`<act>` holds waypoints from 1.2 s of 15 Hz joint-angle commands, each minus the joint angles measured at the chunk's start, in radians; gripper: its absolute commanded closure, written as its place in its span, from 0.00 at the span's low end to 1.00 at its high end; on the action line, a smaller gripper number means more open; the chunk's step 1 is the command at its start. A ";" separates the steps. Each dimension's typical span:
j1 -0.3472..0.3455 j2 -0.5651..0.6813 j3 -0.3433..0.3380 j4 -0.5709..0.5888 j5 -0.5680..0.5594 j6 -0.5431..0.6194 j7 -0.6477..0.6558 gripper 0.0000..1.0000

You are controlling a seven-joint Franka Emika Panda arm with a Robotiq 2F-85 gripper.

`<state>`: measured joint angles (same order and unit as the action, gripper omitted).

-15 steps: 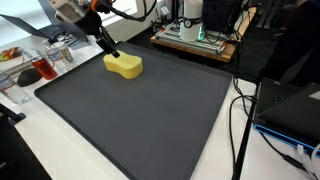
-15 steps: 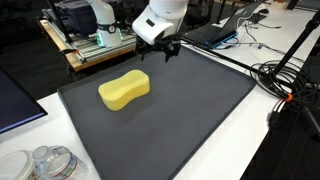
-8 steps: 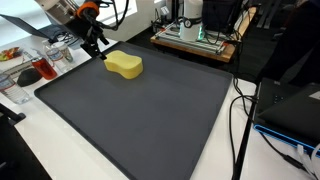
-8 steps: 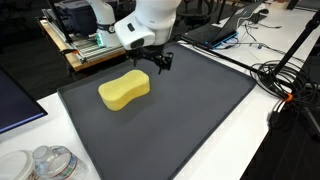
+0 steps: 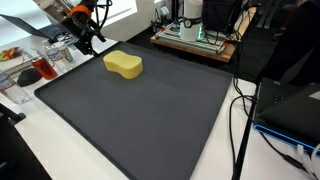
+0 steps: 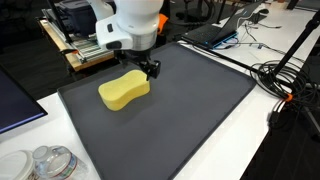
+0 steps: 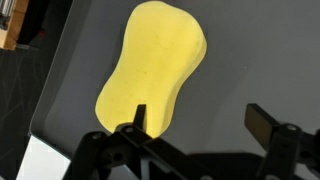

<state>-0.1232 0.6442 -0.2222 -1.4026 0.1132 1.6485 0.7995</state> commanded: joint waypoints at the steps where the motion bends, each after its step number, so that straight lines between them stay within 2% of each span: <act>1: 0.000 -0.068 -0.020 -0.094 -0.036 0.068 0.016 0.00; 2: -0.012 -0.007 -0.005 -0.011 -0.016 0.018 0.003 0.00; 7: -0.012 -0.035 -0.013 -0.048 -0.025 0.041 0.003 0.00; 14: -0.142 -0.025 -0.028 -0.069 0.044 0.092 -0.087 0.00; 18: -0.222 -0.031 -0.027 -0.119 0.099 0.183 -0.192 0.00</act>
<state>-0.3013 0.6276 -0.2535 -1.4729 0.1523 1.7658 0.6904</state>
